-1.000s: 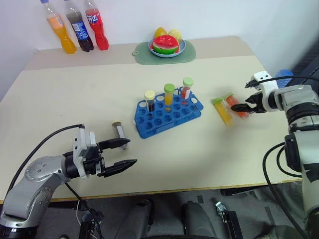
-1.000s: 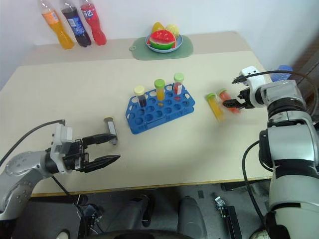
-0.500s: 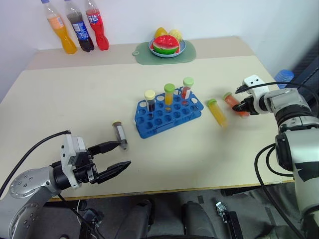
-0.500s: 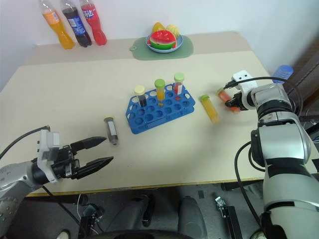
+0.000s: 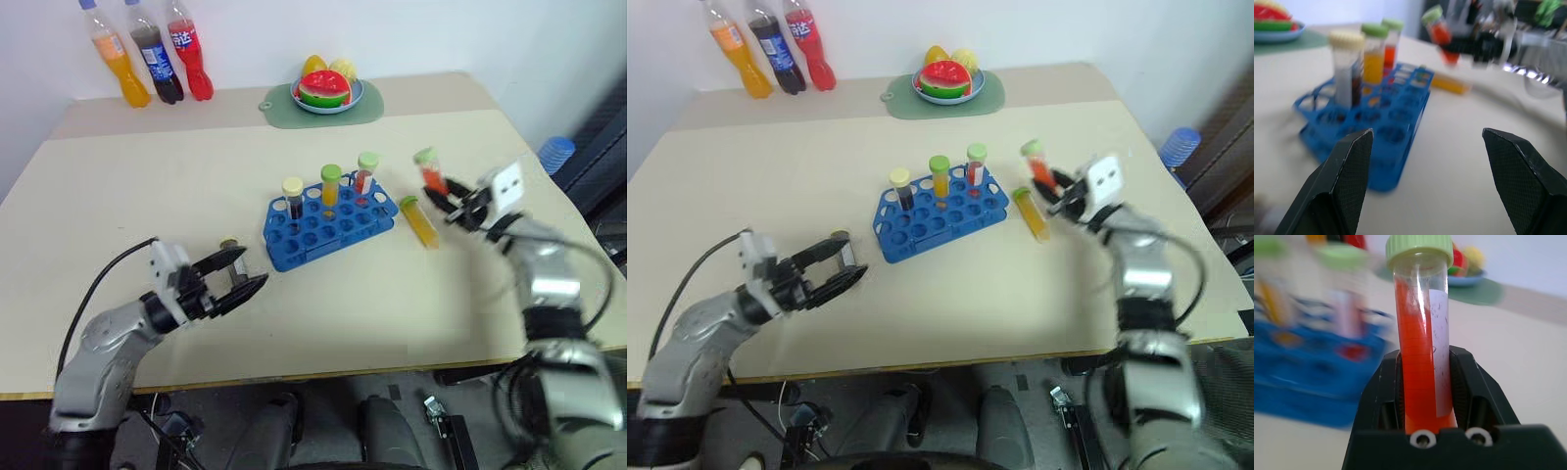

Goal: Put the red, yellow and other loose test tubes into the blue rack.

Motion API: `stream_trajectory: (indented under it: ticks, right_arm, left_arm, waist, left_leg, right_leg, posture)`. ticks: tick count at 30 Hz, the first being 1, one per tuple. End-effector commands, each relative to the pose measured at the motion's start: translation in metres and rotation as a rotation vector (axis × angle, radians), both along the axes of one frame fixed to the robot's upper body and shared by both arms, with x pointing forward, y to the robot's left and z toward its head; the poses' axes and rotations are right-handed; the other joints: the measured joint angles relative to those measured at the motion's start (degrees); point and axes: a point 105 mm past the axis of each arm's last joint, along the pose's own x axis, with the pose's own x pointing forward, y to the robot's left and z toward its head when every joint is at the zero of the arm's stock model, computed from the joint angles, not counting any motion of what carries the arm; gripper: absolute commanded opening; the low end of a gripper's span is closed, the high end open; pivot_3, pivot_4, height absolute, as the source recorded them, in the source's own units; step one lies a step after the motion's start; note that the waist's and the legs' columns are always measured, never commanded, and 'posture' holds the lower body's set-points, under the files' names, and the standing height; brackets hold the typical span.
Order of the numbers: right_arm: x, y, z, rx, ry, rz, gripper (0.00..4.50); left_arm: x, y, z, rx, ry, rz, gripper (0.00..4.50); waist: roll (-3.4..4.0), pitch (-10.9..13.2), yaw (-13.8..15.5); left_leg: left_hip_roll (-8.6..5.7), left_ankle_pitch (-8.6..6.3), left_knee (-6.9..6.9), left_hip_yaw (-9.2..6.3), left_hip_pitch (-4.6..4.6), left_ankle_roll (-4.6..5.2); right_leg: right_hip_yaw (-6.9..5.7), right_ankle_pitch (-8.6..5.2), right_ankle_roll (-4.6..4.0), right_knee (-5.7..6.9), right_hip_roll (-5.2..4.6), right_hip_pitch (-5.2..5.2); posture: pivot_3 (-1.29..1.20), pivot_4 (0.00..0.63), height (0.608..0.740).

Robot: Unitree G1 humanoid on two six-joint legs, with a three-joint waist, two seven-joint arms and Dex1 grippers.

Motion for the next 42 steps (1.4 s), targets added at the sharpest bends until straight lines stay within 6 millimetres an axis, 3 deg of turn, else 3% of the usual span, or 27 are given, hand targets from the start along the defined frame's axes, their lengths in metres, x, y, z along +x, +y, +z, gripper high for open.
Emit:
stream_trajectory:
  ticks: [1, 4, 10, 18, 31, 42]
  right_arm:
    - [-0.005, 0.018, 0.044, 0.127, -0.188, -0.017, 0.78]
    - [-0.005, 0.044, 0.036, 0.200, -0.203, -0.005, 0.78]
    - [-0.004, 0.072, 0.010, 0.226, -0.137, 0.034, 0.78]
    - [0.012, 0.063, -0.016, 0.215, -0.082, -0.033, 0.78]
    - [0.014, 0.053, -0.028, 0.181, -0.085, -0.083, 0.78]
    - [0.022, 0.070, -0.042, 0.220, -0.083, -0.122, 0.78]
  left_arm:
    - [0.003, -0.001, 0.007, 0.006, -0.030, -0.019, 3.70]
    - [0.003, 0.000, 0.011, 0.013, -0.034, -0.040, 3.70]
    - [0.001, 0.003, 0.015, 0.018, -0.041, -0.033, 3.70]
    - [-0.009, 0.007, 0.015, 0.026, -0.031, -0.001, 3.70]
    - [-0.016, 0.002, 0.016, 0.031, -0.025, 0.006, 3.70]
    - [-0.010, -0.007, 0.021, 0.026, -0.020, -0.014, 3.70]
  waist:
    - [-0.01, 0.0, 0.1]
    - [-0.10, -0.1, 0.1]
    - [-0.09, -0.1, 0.3]
    - [-0.10, -0.1, -0.1]
    - [-0.12, -0.1, 0.1]
    - [-0.15, -0.1, -0.1]
  left_leg:
    - [0.00, 0.00, 0.00, 0.00, 0.00, 0.00]
    - [0.01, 0.01, -0.03, -0.05, 0.02, -0.03]
    - [-0.03, 0.04, -0.01, -0.04, 0.03, -0.06]
    - [0.00, 0.04, -0.06, -0.03, 0.14, -0.06]
    - [0.02, -0.07, -0.09, -0.04, 0.41, 0.12]
    - [0.03, -0.09, -0.13, -0.06, 0.62, 0.15]
  right_leg:
    - [0.01, 0.00, 0.00, 0.02, 0.00, 0.00]
    - [-0.01, -0.01, -0.02, 0.03, 0.06, -0.01]
    - [-0.01, -0.01, -0.02, 0.12, 0.11, -0.23]
    - [0.02, -0.02, -0.04, 0.15, 0.18, -0.17]
    - [0.03, -0.04, -0.07, 0.14, 0.20, 0.05]
    - [0.02, -0.05, -0.10, 0.13, 0.24, 0.29]
  posture:
    - [0.00, 0.150, 0.740]
    - [0.00, 0.150, 0.740]
    - [0.00, 0.150, 0.740]
    - [0.00, 0.150, 0.740]
    - [0.00, 0.150, 0.740]
    - [0.00, 0.150, 0.740]
